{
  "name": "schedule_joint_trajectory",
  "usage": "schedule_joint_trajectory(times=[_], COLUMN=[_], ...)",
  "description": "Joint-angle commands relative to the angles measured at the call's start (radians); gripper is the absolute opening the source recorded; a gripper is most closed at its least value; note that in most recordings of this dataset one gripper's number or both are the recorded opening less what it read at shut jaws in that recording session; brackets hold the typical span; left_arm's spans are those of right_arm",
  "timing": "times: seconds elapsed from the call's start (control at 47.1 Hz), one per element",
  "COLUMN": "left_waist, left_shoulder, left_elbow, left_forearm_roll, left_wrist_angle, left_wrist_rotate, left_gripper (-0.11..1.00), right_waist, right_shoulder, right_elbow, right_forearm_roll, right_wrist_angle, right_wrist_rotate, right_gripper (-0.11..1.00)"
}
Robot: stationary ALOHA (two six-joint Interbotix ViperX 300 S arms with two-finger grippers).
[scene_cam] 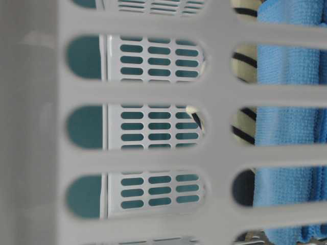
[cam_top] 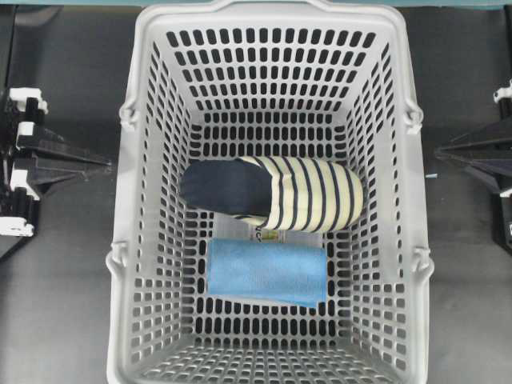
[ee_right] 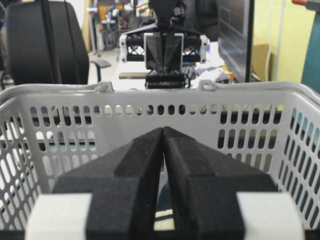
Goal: Pick up the blue cloth from the shopping basket with the left arm.
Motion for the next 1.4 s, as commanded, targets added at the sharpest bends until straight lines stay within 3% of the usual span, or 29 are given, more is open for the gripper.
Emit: schedule_joint_trajectory(times=[0.0, 0.064, 0.127, 0.297, 0.616, 0.701, 0.892, 0.956, 1.041, 1.253, 1.317, 1.381], left_waist=[-0.006, -0.008, -0.008, -0.035, -0.072, -0.077, -0.078, -0.081, -0.081, -0.109, -0.126, -0.144], left_shoulder=[0.003, 0.008, 0.026, 0.095, 0.307, 0.368, 0.491, 0.526, 0.584, 0.758, 0.813, 0.879], left_elbow=[-0.061, -0.114, -0.167, -0.330, -0.584, -0.641, -0.739, -0.769, -0.821, -0.963, -1.008, -1.055], left_forearm_roll=[0.043, 0.041, 0.043, 0.043, 0.043, 0.043, 0.043, 0.043, 0.043, 0.043, 0.041, 0.043], left_wrist_angle=[0.038, 0.118, 0.201, 0.436, 0.735, 0.802, 0.870, 0.874, 0.887, 0.992, 1.023, 1.057], left_wrist_rotate=[-0.008, -0.012, -0.015, -0.035, -0.037, -0.037, -0.040, -0.041, -0.057, -0.107, -0.114, -0.115], left_gripper=[0.06, 0.01, 0.00, 0.00, 0.00, 0.00, 0.01, 0.02, 0.16, 0.78, 0.88, 0.91], right_waist=[0.000, 0.000, 0.002, 0.000, 0.002, 0.002, 0.002, 0.002, 0.002, 0.002, 0.002, 0.002], right_shoulder=[0.008, 0.003, 0.000, -0.017, -0.063, -0.067, -0.067, -0.069, -0.071, -0.075, -0.077, -0.080], right_elbow=[-0.014, -0.014, -0.017, -0.031, -0.043, -0.044, -0.044, -0.044, -0.044, -0.041, -0.041, -0.043], right_forearm_roll=[0.002, 0.002, 0.002, 0.002, 0.002, 0.002, 0.002, 0.002, 0.002, 0.002, 0.002, 0.002], right_wrist_angle=[-0.006, 0.015, 0.055, 0.166, 0.215, 0.230, 0.255, 0.252, 0.250, 0.247, 0.247, 0.245], right_wrist_rotate=[0.003, 0.002, 0.002, 0.005, 0.005, 0.003, 0.003, 0.002, 0.002, 0.003, 0.003, 0.002], right_gripper=[0.01, 0.06, 0.00, 0.00, 0.03, 0.16, 0.66, 0.77, 0.76, 0.74, 0.74, 0.74])
